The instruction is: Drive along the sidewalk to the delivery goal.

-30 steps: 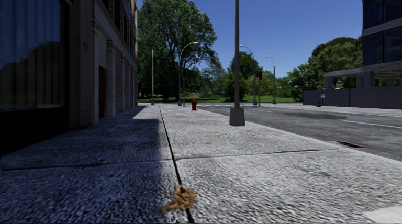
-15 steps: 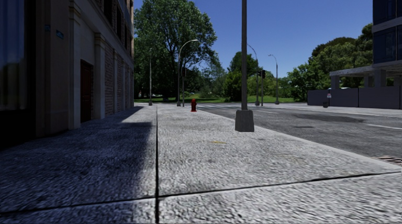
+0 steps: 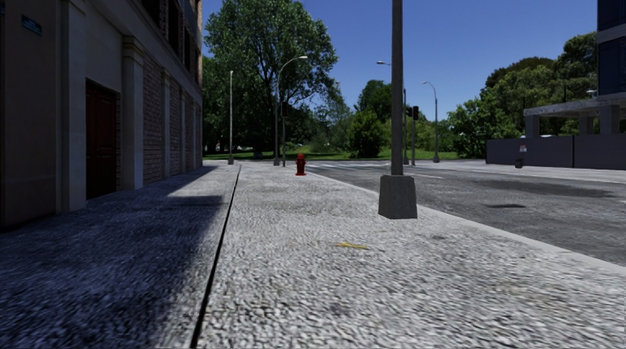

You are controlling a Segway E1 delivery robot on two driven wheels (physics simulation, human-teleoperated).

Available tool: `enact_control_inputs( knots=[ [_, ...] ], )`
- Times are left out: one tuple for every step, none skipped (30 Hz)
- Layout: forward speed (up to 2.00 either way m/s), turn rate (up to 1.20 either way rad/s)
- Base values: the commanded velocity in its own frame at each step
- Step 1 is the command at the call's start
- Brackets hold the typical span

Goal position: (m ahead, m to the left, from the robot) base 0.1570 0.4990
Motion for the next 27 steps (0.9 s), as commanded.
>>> enact_control_inputs(
  knots=[
    [0.00,0.00],
    [0.00,0.00],
    [0.00,0.00],
    [0.00,0.00],
    [0.00,0.00],
    [0.00,0.00],
    [0.00,0.00],
    [0.00,0.00],
    [0.00,0.00],
    [0.00,0.00],
    [0.00,0.00],
    [0.00,0.00],
    [0.00,0.00],
    [0.00,0.00],
    [0.00,0.00],
    [0.00,0.00],
    [0.00,0.00],
    [0.00,0.00],
    [0.00,0.00],
    [0.00,0.00],
    [0.00,0.00],
    [0.00,0.00],
    [0.00,0.00],
    [0.00,0.00],
    [0.00,0.00],
    [0.00,0.00],
    [0.00,0.00]
  ],
)
